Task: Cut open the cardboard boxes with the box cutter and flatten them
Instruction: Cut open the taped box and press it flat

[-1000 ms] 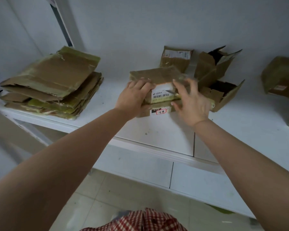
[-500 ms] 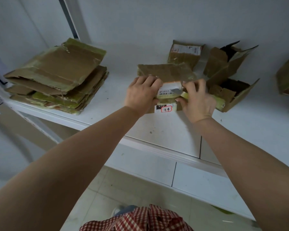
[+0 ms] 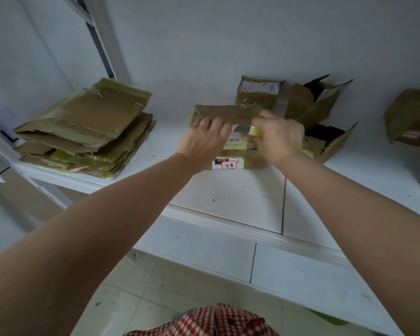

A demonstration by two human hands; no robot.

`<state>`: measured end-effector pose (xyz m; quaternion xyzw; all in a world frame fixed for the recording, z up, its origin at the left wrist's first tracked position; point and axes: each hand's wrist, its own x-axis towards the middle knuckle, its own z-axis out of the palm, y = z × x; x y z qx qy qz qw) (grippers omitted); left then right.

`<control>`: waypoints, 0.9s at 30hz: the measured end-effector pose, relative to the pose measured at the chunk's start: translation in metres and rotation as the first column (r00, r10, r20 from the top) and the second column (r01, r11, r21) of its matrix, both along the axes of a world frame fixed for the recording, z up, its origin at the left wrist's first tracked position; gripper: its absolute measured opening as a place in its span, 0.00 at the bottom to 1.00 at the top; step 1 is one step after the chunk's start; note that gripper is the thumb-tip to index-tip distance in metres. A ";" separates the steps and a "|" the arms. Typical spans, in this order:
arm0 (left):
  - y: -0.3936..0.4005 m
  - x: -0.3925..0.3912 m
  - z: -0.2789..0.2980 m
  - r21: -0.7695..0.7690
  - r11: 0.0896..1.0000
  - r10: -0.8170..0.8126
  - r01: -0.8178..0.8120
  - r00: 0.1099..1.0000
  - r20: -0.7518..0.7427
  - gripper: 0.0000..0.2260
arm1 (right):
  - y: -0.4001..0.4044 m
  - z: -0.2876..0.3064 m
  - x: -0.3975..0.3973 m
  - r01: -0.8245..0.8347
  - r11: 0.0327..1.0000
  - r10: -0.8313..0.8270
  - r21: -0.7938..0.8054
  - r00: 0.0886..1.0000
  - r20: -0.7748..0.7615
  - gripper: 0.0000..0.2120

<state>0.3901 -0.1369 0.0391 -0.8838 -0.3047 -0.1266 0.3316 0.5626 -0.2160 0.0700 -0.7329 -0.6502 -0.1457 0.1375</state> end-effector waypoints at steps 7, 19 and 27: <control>0.001 0.002 -0.010 0.077 0.997 0.024 -0.017 0.995 -0.092 0.21 | 0.003 -0.007 -0.008 -0.014 0.999 0.014 0.036 1.000 0.001 0.05; 0.018 -0.009 0.031 -0.193 0.980 -0.070 0.054 0.995 -0.077 0.26 | 0.006 -0.020 -0.001 -0.035 0.993 0.026 0.112 0.997 0.075 0.39; 0.022 -0.021 0.021 -0.185 0.979 -0.101 0.086 0.992 -0.077 0.31 | 0.012 -0.022 0.000 -0.135 0.981 0.114 0.142 0.983 0.144 0.29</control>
